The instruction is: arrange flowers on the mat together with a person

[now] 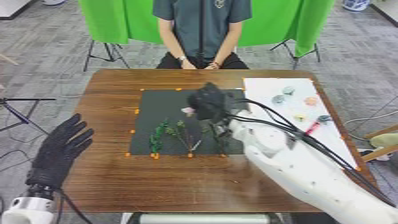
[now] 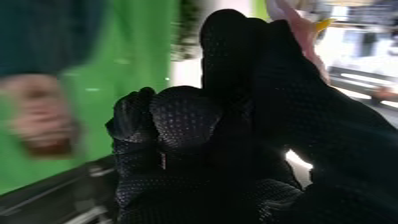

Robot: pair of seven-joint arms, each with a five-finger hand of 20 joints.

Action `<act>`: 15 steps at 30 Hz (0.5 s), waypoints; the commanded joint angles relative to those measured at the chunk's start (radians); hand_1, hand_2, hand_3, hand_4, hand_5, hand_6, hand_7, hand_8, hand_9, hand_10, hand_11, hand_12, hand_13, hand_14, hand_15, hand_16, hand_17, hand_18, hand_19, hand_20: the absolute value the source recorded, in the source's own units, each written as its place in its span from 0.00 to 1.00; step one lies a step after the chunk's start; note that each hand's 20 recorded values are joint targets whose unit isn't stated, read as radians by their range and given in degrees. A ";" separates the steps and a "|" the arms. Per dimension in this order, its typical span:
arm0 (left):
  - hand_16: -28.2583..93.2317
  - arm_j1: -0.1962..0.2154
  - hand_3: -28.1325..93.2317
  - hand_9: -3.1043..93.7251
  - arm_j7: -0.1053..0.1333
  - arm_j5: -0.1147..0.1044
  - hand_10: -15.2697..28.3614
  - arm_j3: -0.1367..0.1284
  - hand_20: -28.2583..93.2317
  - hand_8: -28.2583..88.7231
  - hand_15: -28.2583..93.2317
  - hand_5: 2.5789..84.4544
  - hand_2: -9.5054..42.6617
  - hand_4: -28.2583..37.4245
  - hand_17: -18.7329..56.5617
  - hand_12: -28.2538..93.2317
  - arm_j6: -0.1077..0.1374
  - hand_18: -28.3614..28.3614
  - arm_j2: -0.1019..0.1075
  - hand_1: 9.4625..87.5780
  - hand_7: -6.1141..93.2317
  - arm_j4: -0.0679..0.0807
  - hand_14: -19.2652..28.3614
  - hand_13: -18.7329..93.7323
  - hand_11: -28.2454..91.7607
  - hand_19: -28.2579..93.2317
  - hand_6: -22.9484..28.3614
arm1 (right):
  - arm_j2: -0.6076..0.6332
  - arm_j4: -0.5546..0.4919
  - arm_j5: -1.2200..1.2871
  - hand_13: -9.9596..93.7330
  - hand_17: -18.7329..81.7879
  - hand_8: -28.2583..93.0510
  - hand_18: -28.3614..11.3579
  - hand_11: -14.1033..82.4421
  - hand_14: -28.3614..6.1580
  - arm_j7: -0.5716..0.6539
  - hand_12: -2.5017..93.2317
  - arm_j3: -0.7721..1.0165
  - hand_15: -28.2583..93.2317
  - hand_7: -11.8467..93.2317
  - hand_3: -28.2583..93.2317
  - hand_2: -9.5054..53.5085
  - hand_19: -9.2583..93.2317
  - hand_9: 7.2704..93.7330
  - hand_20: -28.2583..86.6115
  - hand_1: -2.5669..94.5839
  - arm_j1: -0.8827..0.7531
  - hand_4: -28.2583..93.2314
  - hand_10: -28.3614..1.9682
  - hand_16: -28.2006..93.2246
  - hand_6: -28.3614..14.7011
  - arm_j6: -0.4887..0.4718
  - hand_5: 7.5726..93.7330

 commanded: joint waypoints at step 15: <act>0.28 -0.082 0.75 0.24 -0.014 -0.002 0.57 0.080 0.33 0.19 0.38 0.27 0.25 0.18 0.12 0.39 -0.011 0.85 0.060 0.27 0.21 0.030 0.65 0.35 0.36 0.57 0.48 | -0.312 0.149 -0.335 0.76 0.55 0.14 0.28 0.44 0.66 -0.124 0.53 -0.105 0.87 0.66 0.88 0.00 0.98 0.81 0.66 0.55 0.064 0.04 0.74 0.46 0.74 -0.062 0.63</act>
